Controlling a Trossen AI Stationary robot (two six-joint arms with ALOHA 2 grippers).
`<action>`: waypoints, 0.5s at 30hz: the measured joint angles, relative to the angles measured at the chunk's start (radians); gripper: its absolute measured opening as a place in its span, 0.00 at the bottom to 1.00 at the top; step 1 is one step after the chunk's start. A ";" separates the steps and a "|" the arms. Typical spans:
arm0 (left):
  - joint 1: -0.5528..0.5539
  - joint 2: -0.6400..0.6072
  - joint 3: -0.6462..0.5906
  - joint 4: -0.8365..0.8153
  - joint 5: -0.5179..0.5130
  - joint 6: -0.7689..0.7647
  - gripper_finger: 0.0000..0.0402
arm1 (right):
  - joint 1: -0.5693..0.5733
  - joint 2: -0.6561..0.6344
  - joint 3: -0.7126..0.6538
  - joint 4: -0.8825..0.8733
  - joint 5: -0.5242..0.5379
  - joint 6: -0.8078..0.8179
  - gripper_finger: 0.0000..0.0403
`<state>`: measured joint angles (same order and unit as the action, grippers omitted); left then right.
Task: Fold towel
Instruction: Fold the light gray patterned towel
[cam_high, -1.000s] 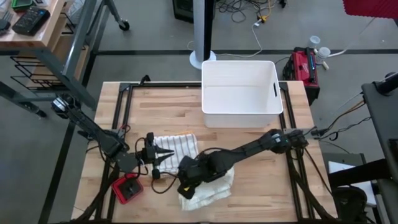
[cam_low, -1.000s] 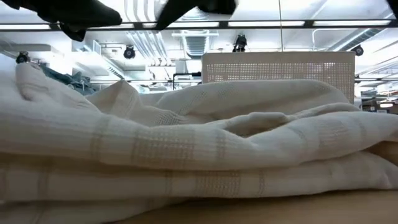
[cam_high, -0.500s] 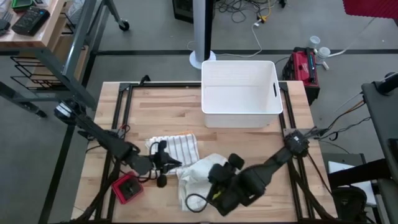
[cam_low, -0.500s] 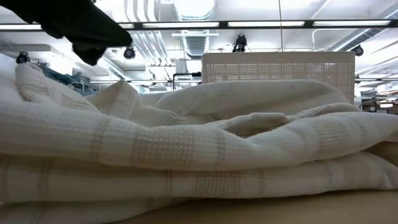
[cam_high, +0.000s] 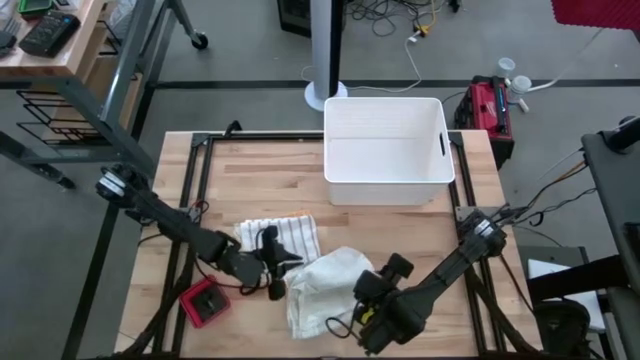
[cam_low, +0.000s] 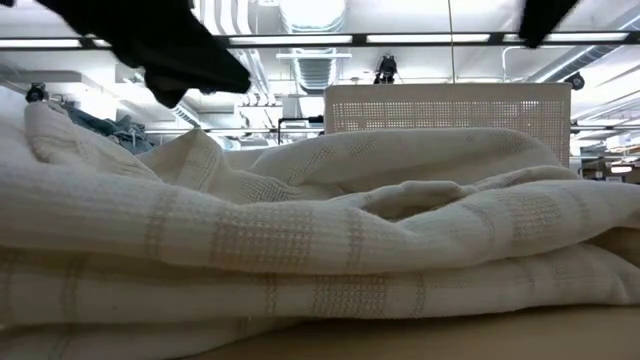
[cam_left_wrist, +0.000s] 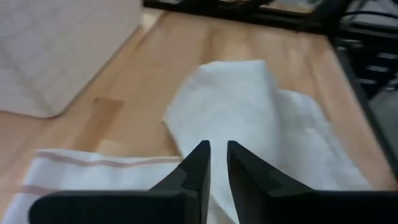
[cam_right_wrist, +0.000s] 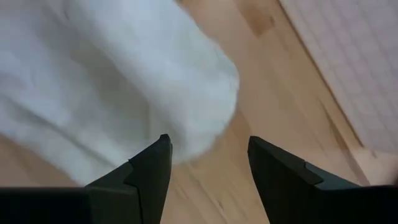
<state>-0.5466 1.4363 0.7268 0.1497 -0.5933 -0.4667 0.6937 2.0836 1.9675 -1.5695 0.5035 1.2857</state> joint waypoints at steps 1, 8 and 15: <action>0.014 -0.001 0.016 -0.032 0.000 -0.008 0.12 | 0.005 -0.019 -0.027 0.001 -0.014 0.002 0.51; 0.129 0.009 0.123 -0.217 0.137 -0.025 0.11 | 0.069 -0.255 -0.167 -0.001 0.096 0.087 0.51; 0.185 0.079 0.164 -0.217 0.290 -0.023 0.11 | 0.094 -0.382 -0.282 0.080 0.263 0.058 0.50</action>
<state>-0.3614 1.5155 0.8907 -0.0674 -0.3035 -0.4894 0.7876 1.7019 1.6850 -1.4896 0.7667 1.3436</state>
